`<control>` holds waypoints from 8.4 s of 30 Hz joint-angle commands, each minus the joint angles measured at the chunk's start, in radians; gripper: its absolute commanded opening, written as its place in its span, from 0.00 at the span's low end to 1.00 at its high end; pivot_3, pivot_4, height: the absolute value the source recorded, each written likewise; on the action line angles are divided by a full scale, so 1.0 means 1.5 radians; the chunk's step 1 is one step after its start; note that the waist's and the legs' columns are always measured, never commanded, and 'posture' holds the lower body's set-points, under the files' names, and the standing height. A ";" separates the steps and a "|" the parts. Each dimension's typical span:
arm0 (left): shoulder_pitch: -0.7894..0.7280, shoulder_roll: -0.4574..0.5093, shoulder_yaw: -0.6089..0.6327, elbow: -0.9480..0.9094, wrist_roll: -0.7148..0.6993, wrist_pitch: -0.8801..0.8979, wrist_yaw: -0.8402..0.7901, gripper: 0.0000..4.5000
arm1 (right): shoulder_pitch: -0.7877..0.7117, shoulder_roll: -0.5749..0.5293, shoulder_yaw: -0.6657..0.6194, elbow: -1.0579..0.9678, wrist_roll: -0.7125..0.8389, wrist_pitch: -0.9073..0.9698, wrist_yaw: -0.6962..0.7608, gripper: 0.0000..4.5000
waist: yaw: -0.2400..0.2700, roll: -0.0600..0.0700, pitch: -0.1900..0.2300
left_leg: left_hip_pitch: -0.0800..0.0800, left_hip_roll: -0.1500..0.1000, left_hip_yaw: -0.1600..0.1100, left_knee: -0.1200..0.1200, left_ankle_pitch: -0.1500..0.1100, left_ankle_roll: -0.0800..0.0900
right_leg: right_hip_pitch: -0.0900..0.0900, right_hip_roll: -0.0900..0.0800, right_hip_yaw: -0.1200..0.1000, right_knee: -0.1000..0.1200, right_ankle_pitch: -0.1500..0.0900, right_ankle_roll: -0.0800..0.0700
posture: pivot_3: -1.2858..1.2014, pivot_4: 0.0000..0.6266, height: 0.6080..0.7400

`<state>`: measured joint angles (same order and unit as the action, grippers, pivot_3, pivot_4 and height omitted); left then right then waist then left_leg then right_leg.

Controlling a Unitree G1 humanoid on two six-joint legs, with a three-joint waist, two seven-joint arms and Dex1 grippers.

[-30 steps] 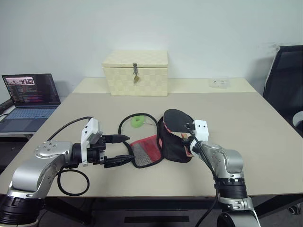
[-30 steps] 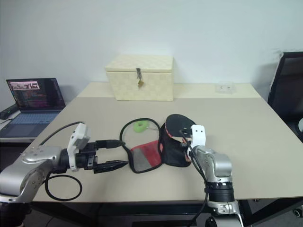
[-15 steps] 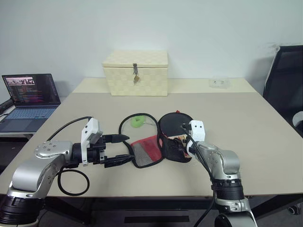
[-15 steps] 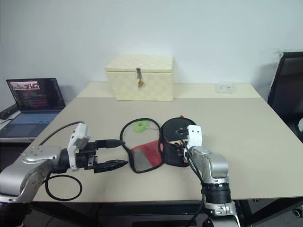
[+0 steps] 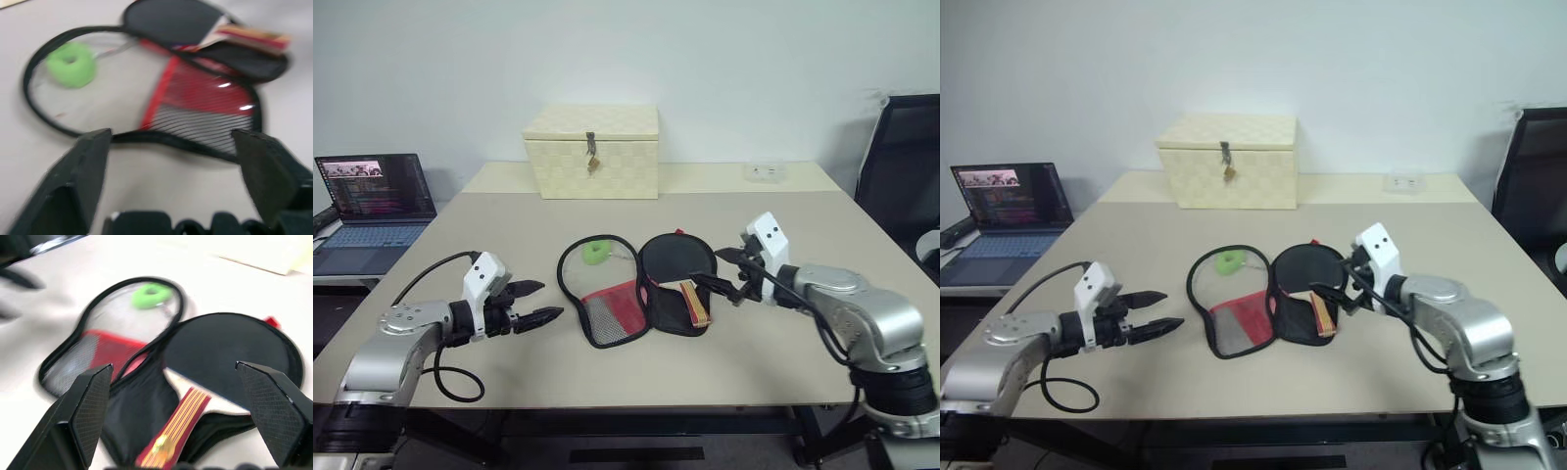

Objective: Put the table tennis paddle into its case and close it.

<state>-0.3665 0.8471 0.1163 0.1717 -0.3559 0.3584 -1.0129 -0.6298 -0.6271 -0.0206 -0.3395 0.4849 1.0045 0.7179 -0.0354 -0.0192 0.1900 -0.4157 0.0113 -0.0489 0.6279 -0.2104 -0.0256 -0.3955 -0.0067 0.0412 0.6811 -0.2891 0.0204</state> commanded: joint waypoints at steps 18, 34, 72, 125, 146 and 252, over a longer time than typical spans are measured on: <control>-0.225 -0.146 -0.109 0.377 0.171 -0.194 0.022 0.00 | 0.036 -0.073 0.005 -0.047 0.035 -0.054 0.076 0.98 | 0.004 -0.001 0.000 | -0.001 -0.002 0.000 0.001 0.000 0.000 | 0.000 0.000 -0.001 0.000 0.000 0.000 | 0.52 0.24 1.00; -0.405 -0.302 -0.134 0.383 0.165 -0.216 -0.034 0.00 | 0.066 -0.143 -0.066 -0.049 0.063 -0.038 0.087 0.98 | 0.013 -0.001 0.000 | -0.001 -0.003 -0.002 0.003 0.000 0.000 | 0.002 0.000 -0.003 0.000 0.001 0.001 | 0.52 0.24 1.00; -0.119 -0.129 0.029 -0.076 -0.040 0.047 -0.049 0.00 | -0.089 0.150 0.006 0.444 -0.088 -0.069 -0.169 0.99 | 0.003 -0.001 -0.001 | -0.001 -0.002 -0.001 0.002 0.000 0.000 | 0.001 0.000 0.000 0.001 0.001 0.001 | 0.52 0.24 1.00; 0.081 -0.008 0.012 -0.308 -0.196 0.187 -0.120 0.00 | 0.004 0.246 0.096 0.154 -0.048 0.194 -0.074 0.01 | -0.029 -0.002 -0.001 | 0.009 0.002 -0.002 -0.002 0.000 -0.001 | 0.004 0.002 0.002 0.005 -0.003 -0.004 | 0.52 0.24 1.00; 0.080 -0.004 0.007 -0.304 -0.191 0.183 -0.120 0.00 | 0.027 0.205 0.090 0.094 0.004 0.238 -0.091 0.01 | -0.016 -0.002 -0.001 | 0.005 0.002 -0.002 -0.002 0.000 -0.001 | 0.004 0.002 0.001 0.001 -0.002 -0.004 | 0.52 0.24 1.00; -0.627 -0.380 -0.118 0.793 0.400 -0.224 0.393 0.01 | 0.042 0.293 0.265 0.284 -0.246 -0.066 -0.160 1.00 | 0.003 -0.007 -0.004 | -0.001 -0.002 -0.001 0.002 0.001 -0.003 | -0.005 0.002 -0.001 0.011 -0.001 -0.002 | 0.52 0.24 1.00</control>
<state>-1.2517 0.2845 -0.0356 1.3764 0.2032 0.0681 -0.4461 -0.6249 -0.1665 0.3374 0.0503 0.1285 0.8155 0.4657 -0.0309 -0.0293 0.1836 -0.4176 0.0088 -0.0501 0.6309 -0.2089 -0.0296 -0.4024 -0.0033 0.0402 0.6971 -0.2909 0.0169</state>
